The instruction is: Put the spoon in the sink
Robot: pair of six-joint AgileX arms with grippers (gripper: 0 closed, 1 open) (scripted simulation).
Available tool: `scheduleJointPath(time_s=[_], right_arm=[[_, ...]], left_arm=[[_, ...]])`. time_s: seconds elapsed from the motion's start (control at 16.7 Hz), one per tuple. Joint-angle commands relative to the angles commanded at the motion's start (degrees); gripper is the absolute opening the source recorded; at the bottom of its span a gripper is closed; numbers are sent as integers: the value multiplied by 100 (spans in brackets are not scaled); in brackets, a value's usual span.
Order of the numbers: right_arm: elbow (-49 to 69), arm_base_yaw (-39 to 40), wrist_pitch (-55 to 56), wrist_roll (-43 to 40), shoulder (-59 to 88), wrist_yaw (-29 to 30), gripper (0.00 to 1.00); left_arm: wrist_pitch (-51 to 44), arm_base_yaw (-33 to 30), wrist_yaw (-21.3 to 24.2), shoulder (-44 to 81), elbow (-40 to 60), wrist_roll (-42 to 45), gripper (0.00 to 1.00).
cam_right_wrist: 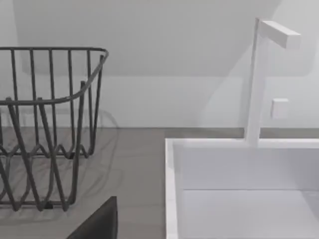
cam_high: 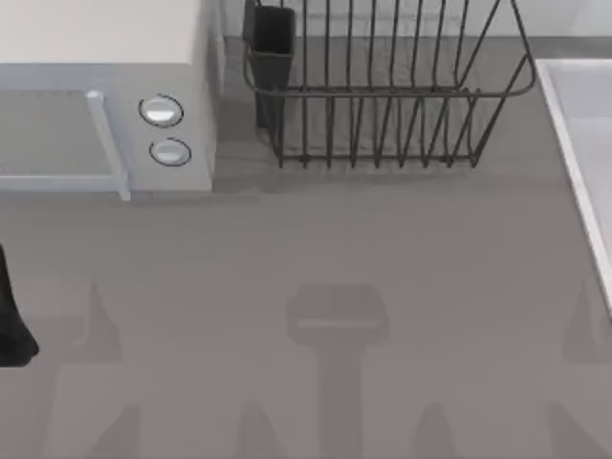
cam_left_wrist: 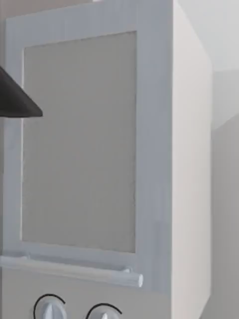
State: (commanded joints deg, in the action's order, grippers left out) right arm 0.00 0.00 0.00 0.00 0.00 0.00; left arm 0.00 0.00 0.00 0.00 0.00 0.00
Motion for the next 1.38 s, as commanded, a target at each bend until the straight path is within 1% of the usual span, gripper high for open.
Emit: scheduleJointPath(time_s=[0.18,0.42,0.6,1.08,1.38], right_arm=[[60,-44,-65,-61,69,5,100],[735,-491,-790,-741,927,15,100],[1562,-1019,-1709,-1590,2195,-1,100],[4007,-2642,-4525,-4131,6455,-8,100],[5154,-3364,-5691,-5245,8055,-12,100]], left_arm=[[0,0,0,0,0,0,100],[0,0,0,0,0,0,100],[0,0,0,0,0,0,100],[0,0,0,0,0,0,100],[0,0,0,0,0,0,100]])
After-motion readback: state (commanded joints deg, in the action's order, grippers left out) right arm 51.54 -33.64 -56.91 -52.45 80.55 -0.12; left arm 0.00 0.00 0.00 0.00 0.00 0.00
